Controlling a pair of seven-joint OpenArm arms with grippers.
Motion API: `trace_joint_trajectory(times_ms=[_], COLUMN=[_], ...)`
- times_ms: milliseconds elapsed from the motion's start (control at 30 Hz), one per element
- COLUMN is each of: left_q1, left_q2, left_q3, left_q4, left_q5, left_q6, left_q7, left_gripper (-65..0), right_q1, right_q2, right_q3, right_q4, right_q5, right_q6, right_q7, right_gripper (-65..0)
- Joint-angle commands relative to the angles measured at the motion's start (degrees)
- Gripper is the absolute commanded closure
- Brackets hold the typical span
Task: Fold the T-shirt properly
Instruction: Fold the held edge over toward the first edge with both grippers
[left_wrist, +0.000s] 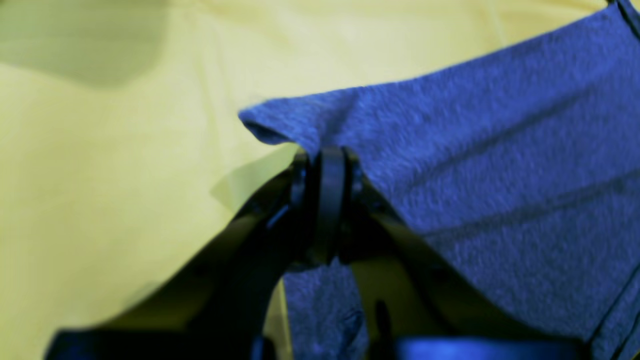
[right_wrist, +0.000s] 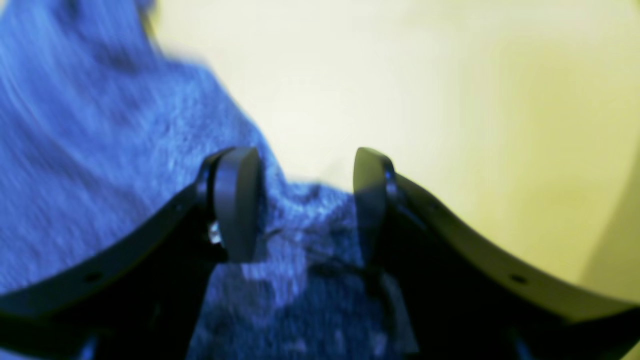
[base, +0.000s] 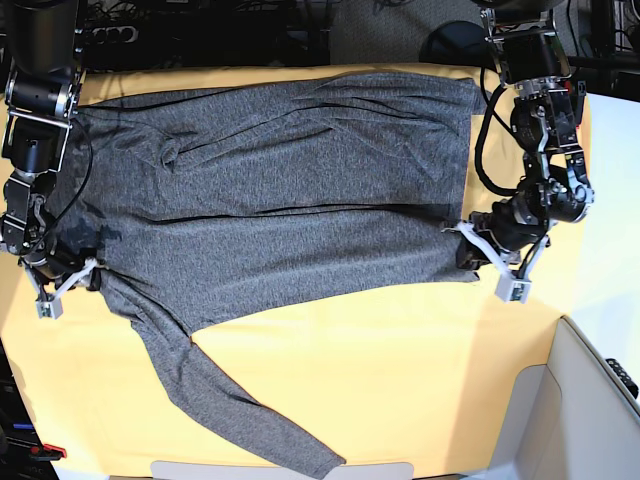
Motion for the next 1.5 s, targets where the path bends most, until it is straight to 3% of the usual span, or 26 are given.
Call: trace_joint_trajectory(times_ms=[0,300,500,767,867,967,1200,1467], left_q1=[-1.16,-1.16,-1.16,-1.16,-1.16,-1.16,-1.16,-0.28], left_q2=[-0.46,-0.28,-0.28,-0.28,-0.28,-0.28,-0.37,-0.19], left_q3=[0.26,1.75,1.75,1.75,1.75,1.75,1.75,1.23], left_q4=[0.88,0.88,0.88,0.88,0.88,0.88,0.00,2.55], left_q5=[-0.85,-0.85,-0.85,-0.85,-0.85,-0.85,-0.85,-1.02], left_q6=[-0.20,-0.20,-0.20,-0.20,-0.20,-0.20,-0.20,-0.20], left_q7=[-1.04,-1.39,-1.39,-1.48,-1.48,-1.48,-1.57,-4.03], left_gripper=[-0.1,-0.1,-0.1,-0.1,-0.1,-0.1,-0.1,-0.1], right_q1=[1.34,-0.25,-0.42,-0.42,-0.51,-0.51,-0.51,-3.59], right_q2=[1.04,0.69,-0.54,-1.51,-1.51,-1.51,-1.33,0.52], right_q3=[0.16,0.16,0.16,0.07,-0.02,-0.02,0.33,0.51], right_q4=[1.16,1.34,1.34,1.34,1.34,1.07,1.51,12.32], right_q5=[0.25,0.25,0.25,-0.02,-0.10,-0.46,-3.18,-3.18], right_q6=[0.18,0.36,7.39,7.74,7.74,7.74,7.74,7.74], right_q7=[0.02,0.20,0.02,0.02,0.02,0.02,0.29,0.37], right_gripper=[-29.5,-29.5,-29.5,-29.2,-19.5,0.0,-0.1,-0.1])
